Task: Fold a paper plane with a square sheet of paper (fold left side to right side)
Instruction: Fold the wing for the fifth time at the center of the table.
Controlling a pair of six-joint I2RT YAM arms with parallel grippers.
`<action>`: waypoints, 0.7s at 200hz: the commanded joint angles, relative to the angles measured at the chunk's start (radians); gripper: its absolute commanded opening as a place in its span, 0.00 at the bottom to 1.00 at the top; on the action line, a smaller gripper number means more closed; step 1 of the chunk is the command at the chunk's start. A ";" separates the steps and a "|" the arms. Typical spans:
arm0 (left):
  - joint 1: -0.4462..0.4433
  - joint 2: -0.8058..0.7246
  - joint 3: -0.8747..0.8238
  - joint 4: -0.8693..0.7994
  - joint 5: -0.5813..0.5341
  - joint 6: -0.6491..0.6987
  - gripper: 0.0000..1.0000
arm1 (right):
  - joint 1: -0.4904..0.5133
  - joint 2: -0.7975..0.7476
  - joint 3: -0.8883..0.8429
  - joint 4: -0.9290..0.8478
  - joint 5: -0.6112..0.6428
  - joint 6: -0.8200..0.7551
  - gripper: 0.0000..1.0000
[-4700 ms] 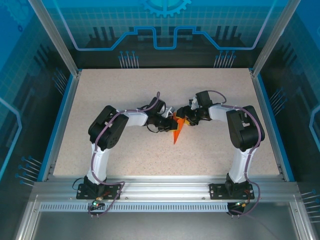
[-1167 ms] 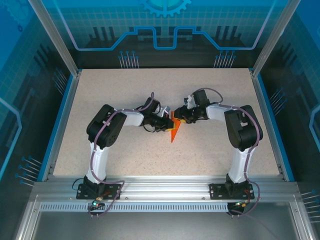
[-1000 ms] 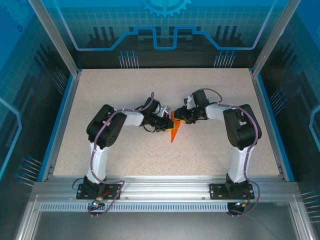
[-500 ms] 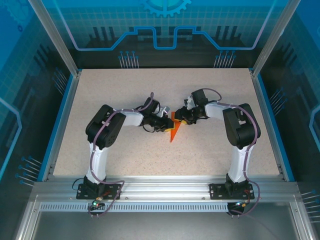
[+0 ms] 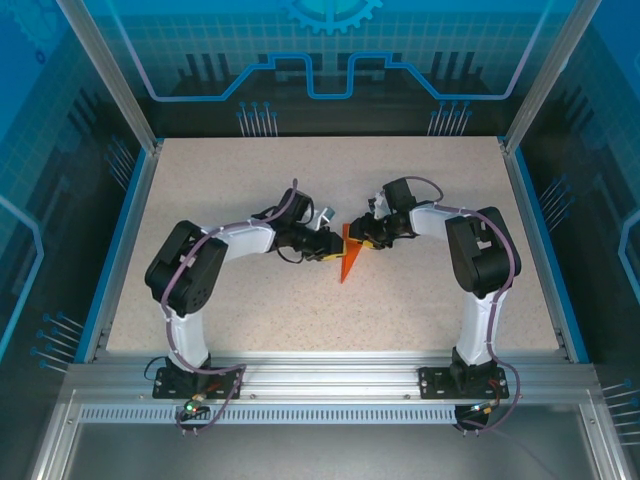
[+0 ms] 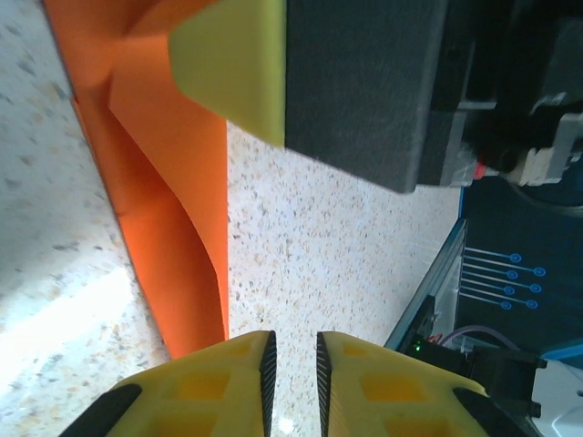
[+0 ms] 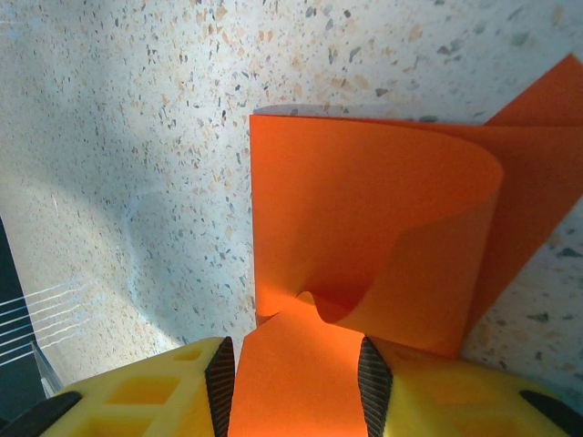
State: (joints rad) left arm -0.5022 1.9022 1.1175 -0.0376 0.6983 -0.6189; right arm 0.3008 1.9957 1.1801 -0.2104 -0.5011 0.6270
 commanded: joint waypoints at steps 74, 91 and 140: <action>-0.048 0.123 0.100 -0.070 0.009 0.014 0.22 | 0.002 0.041 -0.015 -0.089 0.054 -0.015 0.44; -0.047 0.134 0.110 -0.105 0.002 0.028 0.21 | 0.003 0.041 -0.013 -0.089 0.054 -0.015 0.44; -0.048 0.163 0.115 -0.155 -0.024 0.050 0.14 | 0.003 0.042 -0.008 -0.096 0.056 -0.015 0.44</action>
State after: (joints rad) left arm -0.5526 2.0453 1.2098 -0.1303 0.6933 -0.5987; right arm 0.3008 1.9957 1.1801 -0.2115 -0.5014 0.6270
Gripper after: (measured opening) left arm 0.155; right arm 0.438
